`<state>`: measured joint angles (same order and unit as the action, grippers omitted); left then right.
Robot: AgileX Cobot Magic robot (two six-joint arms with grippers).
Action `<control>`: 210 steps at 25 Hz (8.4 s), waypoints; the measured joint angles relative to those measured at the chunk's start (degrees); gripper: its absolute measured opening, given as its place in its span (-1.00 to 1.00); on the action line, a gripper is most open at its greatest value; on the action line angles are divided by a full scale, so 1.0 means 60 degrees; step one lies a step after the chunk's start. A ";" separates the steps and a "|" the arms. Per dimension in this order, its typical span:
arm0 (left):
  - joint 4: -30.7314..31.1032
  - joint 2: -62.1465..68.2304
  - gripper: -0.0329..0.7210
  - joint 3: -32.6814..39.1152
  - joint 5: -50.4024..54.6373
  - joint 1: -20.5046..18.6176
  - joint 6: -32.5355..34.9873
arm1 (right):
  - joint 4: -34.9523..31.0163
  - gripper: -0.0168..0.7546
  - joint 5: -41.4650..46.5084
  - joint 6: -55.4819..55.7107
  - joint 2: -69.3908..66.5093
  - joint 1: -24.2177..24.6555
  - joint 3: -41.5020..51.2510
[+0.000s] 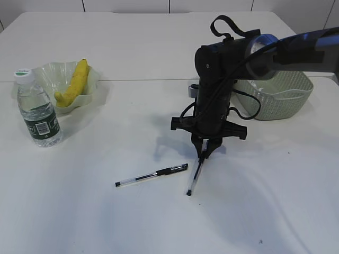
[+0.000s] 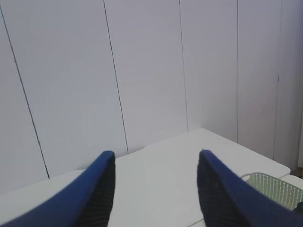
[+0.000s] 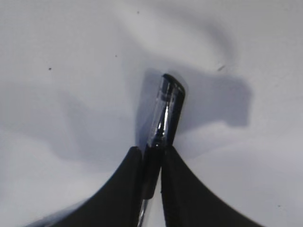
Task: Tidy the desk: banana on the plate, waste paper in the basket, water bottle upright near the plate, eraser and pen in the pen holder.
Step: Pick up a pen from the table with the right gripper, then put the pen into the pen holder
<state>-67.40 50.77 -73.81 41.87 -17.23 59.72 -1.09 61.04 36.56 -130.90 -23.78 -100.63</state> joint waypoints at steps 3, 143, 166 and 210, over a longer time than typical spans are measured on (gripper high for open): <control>0.0000 0.0000 0.12 0.0000 -0.0015 0.0000 0.0000 | 0.0182 -0.68 0.0000 -0.0082 0.0000 0.0000 0.0000; 0.0038 0.0000 0.09 0.0000 -0.0549 0.0000 0.0000 | 0.0368 -0.70 -0.0157 0.0863 -0.0164 0.0353 -0.0334; 0.0038 0.0000 0.07 0.0000 -0.0564 0.0000 0.0000 | 0.3316 -0.71 -0.1588 -0.0405 -0.0179 0.0353 -0.4046; 0.0045 0.0037 0.05 0.0000 -0.0587 0.0000 0.0000 | 0.6157 -0.71 -0.8331 -0.0410 -0.1799 0.2191 -0.4753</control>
<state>-67.12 50.99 -73.81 38.35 -17.23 59.72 35.85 11.05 34.10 -141.69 -10.64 -129.14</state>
